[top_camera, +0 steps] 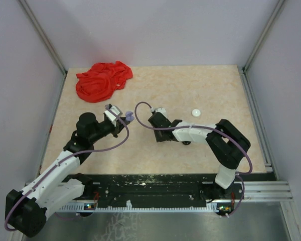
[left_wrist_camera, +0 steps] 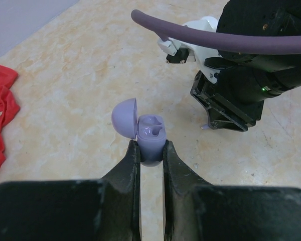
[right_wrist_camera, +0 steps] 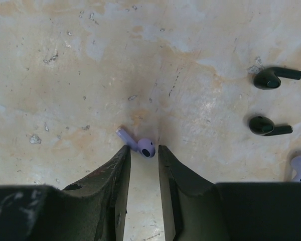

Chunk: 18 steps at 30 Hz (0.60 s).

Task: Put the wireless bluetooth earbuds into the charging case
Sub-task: Pick up the earbud from the center of the board.

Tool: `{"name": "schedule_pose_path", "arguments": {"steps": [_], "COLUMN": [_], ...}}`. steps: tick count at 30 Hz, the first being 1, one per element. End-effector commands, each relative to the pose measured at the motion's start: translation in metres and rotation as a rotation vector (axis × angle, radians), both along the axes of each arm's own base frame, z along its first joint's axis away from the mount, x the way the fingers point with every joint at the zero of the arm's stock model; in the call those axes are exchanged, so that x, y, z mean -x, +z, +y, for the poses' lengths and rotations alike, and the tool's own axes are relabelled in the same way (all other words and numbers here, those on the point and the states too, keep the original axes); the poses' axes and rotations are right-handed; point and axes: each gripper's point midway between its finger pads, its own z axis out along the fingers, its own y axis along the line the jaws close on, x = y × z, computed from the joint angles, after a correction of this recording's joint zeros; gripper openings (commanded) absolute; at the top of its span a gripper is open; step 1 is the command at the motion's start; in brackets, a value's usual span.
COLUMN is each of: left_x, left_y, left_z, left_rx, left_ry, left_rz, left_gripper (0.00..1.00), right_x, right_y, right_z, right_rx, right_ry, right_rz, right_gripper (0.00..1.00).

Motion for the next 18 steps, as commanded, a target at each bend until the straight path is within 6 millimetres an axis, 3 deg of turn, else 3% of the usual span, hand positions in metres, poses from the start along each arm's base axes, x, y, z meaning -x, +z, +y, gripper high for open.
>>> {"name": "schedule_pose_path", "arguments": {"steps": [1, 7, 10, 13, 18], "left_x": [0.0, 0.0, 0.0, 0.0, 0.0], "left_y": [0.014, 0.012, 0.012, 0.012, 0.011], "left_z": [-0.005, -0.006, -0.006, -0.007, -0.007], "left_rx": [0.021, 0.018, 0.018, 0.018, 0.018], "left_ry": [-0.023, -0.03, -0.031, -0.031, -0.031], "left_rz": [-0.02, -0.014, -0.011, -0.012, -0.008], "left_gripper": [0.01, 0.01, 0.01, 0.01, 0.01], "right_x": [-0.008, -0.006, -0.004, -0.009, -0.012], "right_y": [0.018, 0.018, 0.025, 0.046, 0.04], "right_z": [0.002, 0.003, 0.007, 0.005, -0.003], "right_rx": [-0.045, -0.051, -0.083, -0.113, -0.068], "right_ry": [0.028, 0.07, 0.075, 0.032, -0.018], "right_rz": [-0.053, -0.046, -0.047, -0.093, -0.087], "right_gripper": [0.29, 0.3, 0.3, 0.32, 0.35]}}
